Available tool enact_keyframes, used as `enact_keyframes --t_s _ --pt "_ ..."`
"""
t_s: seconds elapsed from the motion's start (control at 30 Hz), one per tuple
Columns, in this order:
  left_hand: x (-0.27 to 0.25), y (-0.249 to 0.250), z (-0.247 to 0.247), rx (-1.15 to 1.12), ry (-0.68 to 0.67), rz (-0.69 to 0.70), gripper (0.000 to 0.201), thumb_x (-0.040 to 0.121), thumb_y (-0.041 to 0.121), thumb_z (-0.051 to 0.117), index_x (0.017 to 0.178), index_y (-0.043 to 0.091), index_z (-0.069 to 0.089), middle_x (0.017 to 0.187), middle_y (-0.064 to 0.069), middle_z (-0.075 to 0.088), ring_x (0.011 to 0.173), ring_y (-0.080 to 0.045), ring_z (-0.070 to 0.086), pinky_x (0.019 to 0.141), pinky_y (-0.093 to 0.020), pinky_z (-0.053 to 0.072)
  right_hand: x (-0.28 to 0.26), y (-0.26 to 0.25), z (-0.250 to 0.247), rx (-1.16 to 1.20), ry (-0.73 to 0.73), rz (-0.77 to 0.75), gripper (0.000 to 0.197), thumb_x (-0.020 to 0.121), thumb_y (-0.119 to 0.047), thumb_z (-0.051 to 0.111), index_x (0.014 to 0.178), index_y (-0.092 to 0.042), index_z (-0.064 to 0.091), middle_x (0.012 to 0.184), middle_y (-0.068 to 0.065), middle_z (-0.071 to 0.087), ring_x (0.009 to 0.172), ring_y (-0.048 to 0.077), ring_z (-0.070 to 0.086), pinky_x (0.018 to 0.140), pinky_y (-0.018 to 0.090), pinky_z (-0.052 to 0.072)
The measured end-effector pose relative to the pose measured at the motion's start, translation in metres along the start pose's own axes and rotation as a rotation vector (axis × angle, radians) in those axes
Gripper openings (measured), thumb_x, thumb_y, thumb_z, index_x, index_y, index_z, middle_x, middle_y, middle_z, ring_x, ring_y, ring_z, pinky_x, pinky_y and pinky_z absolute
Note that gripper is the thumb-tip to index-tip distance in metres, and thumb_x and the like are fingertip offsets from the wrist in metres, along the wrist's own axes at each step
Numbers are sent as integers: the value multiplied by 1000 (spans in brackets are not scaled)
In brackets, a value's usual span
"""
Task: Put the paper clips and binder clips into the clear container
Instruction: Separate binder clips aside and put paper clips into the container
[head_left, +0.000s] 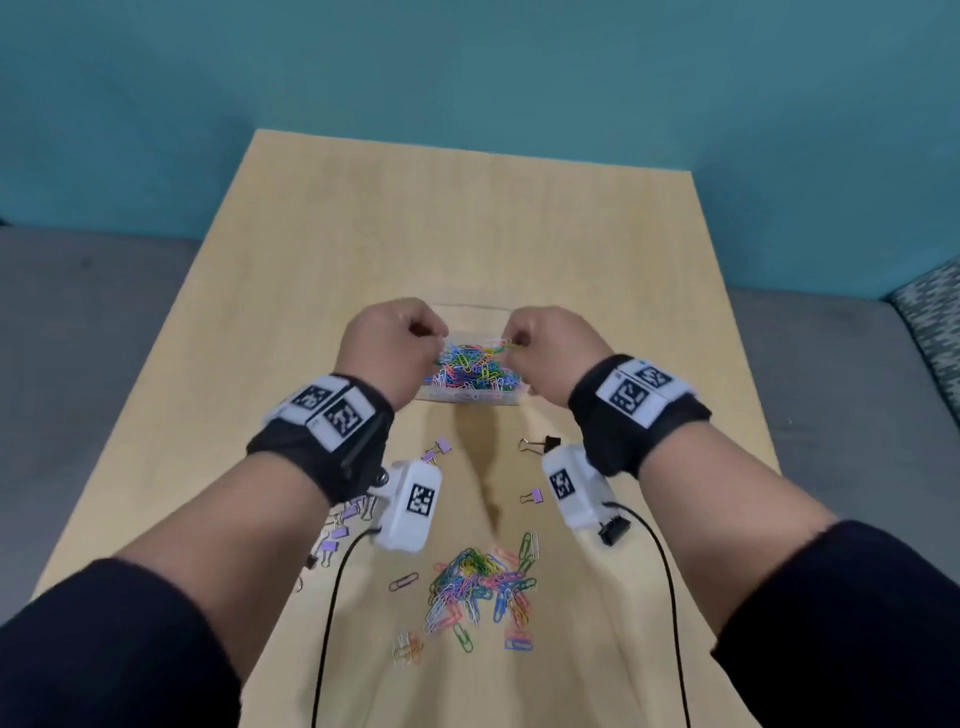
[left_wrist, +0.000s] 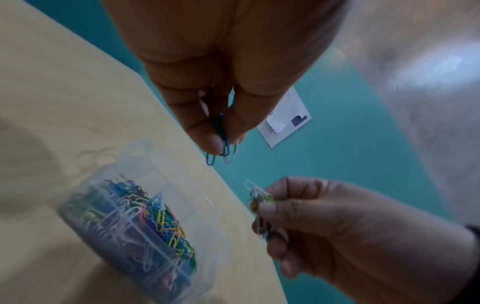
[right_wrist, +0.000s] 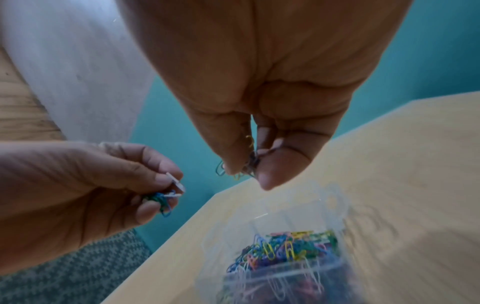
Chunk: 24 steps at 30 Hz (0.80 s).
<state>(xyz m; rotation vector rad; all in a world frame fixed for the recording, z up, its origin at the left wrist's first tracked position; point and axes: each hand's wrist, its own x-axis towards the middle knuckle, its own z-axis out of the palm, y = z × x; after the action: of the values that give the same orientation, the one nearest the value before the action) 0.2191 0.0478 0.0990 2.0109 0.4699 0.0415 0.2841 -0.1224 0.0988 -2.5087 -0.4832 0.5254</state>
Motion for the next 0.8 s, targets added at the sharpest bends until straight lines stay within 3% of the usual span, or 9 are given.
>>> enact_keyframes --t_s 0.1,0.17,0.3,0.43,0.5,0.57,0.67,0.73,0.8 --pt "13 1 5 170 -115 44 17 81 9 63 93 19 69 89 -2 70 72 -17 64 74 -30 53 15 -11 -9 -82 -128 49 29 82 -29 69 108 -17 62 100 4 66 80 23 66 74 33 53" --pt "11 -1 0 290 -138 67 26 85 14 62 110 19 67 105 0 69 88 -16 62 84 -27 48 11 -9 -19 -122 -111 60 40 85 -32 65 120 -14 58 112 5 63 88 25 65 76 31 49" --pt "-40 -18 -15 334 -57 214 28 87 16 59 114 18 66 108 0 68 97 -18 62 88 -33 48 -48 4 -15 -146 2 -31 20 88 -20 53 101 -10 65 101 10 67 87 29 62 74 34 47" --pt "-122 -77 12 504 -391 239 37 91 22 54 128 18 55 131 1 55 116 -19 53 101 -32 39 -129 26 56 -292 -315 -34 13 86 -16 46 96 -12 53 96 6 52 95 31 56 71 35 44" --pt "-148 -104 34 642 -496 349 42 90 19 54 131 11 51 138 -6 50 125 -28 48 108 -30 31 -155 34 88 -318 -371 -12 29 84 -12 48 112 -10 47 117 7 45 116 29 44 88 35 42" --pt "-161 -121 49 796 -547 439 45 90 23 48 133 9 48 140 -9 49 129 -32 44 110 -38 35 -173 36 113 -340 -369 -30 57 82 -9 50 137 -5 32 145 13 27 137 30 22 110 36 30" --pt "-172 -128 47 846 -533 560 45 87 28 43 128 11 54 133 -5 55 125 -26 49 105 -37 40 -193 35 133 -354 -388 -81 72 84 -4 40 149 -4 10 158 14 4 146 30 -1 118 40 15" --pt "-182 -130 31 791 -468 592 42 82 30 46 118 16 61 124 0 60 114 -22 55 105 -31 36 -204 40 139 -342 -333 -166 68 83 -6 39 148 -6 18 154 13 17 144 30 10 116 39 21" --pt "-190 -139 13 728 -345 420 47 78 35 47 122 18 56 125 -1 58 111 -25 51 100 -34 39 -213 49 134 -296 -212 -127 63 83 -11 45 144 -14 27 145 6 31 133 29 29 107 36 34"
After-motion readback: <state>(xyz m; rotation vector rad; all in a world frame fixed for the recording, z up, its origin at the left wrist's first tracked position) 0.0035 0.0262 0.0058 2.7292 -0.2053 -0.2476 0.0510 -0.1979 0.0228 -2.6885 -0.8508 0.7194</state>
